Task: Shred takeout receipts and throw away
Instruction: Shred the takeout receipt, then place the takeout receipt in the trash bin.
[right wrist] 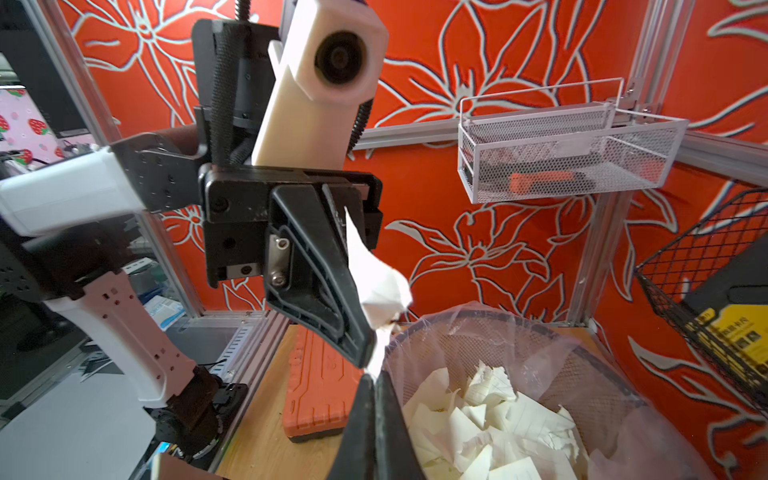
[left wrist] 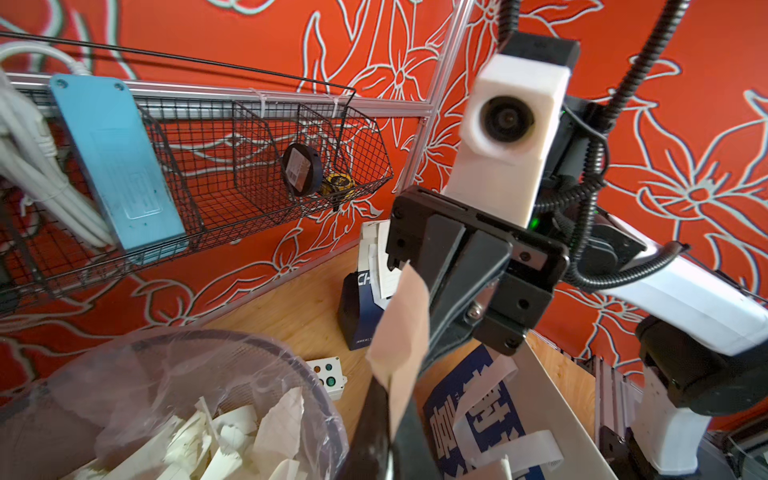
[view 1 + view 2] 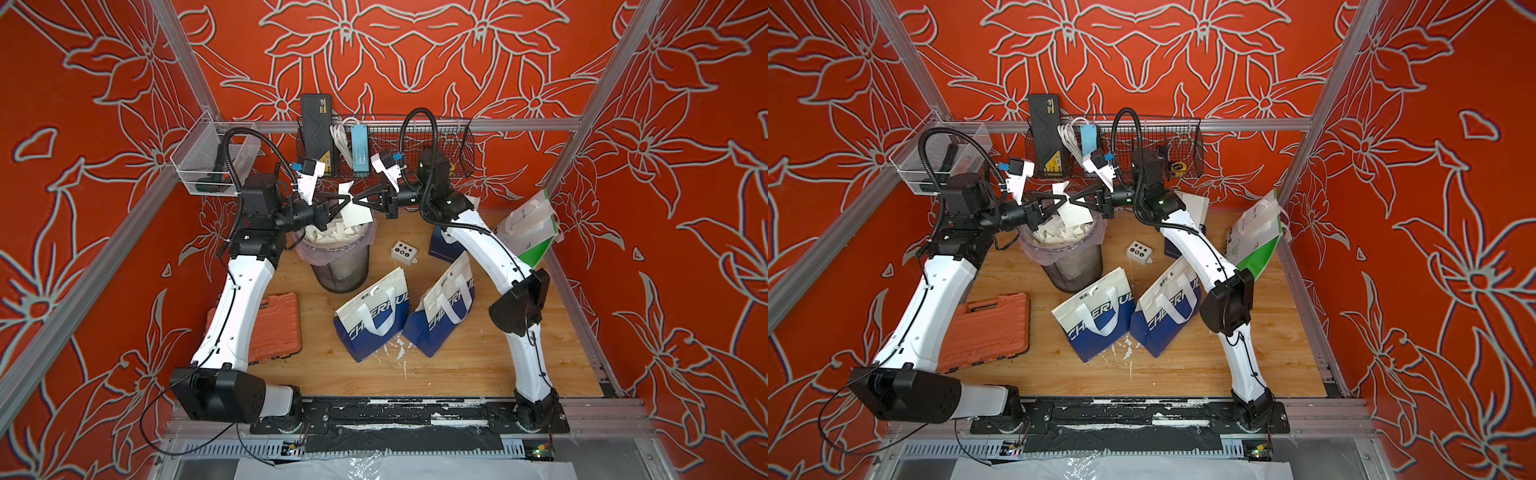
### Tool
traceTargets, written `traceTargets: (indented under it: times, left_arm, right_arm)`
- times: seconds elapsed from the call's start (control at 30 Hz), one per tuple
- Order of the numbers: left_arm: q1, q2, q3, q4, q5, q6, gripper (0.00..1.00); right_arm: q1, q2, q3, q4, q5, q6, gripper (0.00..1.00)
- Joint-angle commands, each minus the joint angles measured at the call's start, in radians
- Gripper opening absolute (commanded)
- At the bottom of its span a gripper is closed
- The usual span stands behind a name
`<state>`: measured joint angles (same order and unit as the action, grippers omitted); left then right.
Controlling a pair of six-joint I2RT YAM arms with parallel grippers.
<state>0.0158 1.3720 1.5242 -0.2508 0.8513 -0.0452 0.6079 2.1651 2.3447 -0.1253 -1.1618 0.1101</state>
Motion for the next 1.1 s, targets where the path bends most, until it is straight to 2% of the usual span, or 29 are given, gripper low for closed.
traceTargets:
  times: [0.0,0.17,0.23,0.3,0.37,0.5,0.53,0.57,0.7,0.83,0.93,1.07]
  left_arm:
    - [0.005,0.012,0.022,-0.041,-0.173,0.005,0.0]
    - [0.005,0.054,0.071,-0.155,-0.271,0.039,0.0]
    - [0.005,0.06,0.081,-0.185,-0.32,0.05,0.0]
    - [0.005,0.058,0.081,-0.219,-0.417,0.073,0.0]
    - [0.006,0.061,0.078,-0.243,-0.47,0.101,0.0]
    - [0.006,0.061,0.059,-0.224,-0.383,0.123,0.0]
    - [0.006,0.06,0.054,-0.211,-0.348,0.126,0.09]
    - [0.006,0.062,0.053,-0.201,-0.327,0.123,0.14]
    - [0.01,0.129,0.107,-0.274,-0.353,0.135,0.23]
    - [0.012,0.201,0.171,-0.339,-0.315,0.146,0.44]
    - [0.012,0.192,0.169,-0.307,-0.269,0.191,0.6]
    - [0.012,0.13,0.133,-0.231,-0.177,0.292,0.72]
  right_arm:
    - [0.014,-0.095,-0.071,-0.004,0.119,-0.132,0.0]
    - [0.044,-0.202,-0.236,0.154,0.24,-0.21,0.0]
    - [0.044,-0.227,-0.278,0.215,0.258,-0.198,0.0]
    - [0.04,-0.259,-0.317,0.273,0.276,-0.179,0.0]
    - [0.029,-0.286,-0.35,0.351,0.277,-0.111,0.0]
    - [0.006,-0.288,-0.366,0.452,0.272,0.045,0.0]
    - [0.008,-0.284,-0.362,0.434,0.285,0.054,0.0]
    - [0.008,-0.276,-0.352,0.4,0.302,0.059,0.0]
    - [0.009,-0.236,-0.348,0.351,0.353,0.075,0.0]
    - [0.012,-0.195,-0.346,0.32,0.371,0.063,0.0]
    - [0.016,-0.175,-0.339,0.296,0.391,0.043,0.0]
    - [0.018,-0.149,-0.3,0.258,0.379,0.042,0.0]
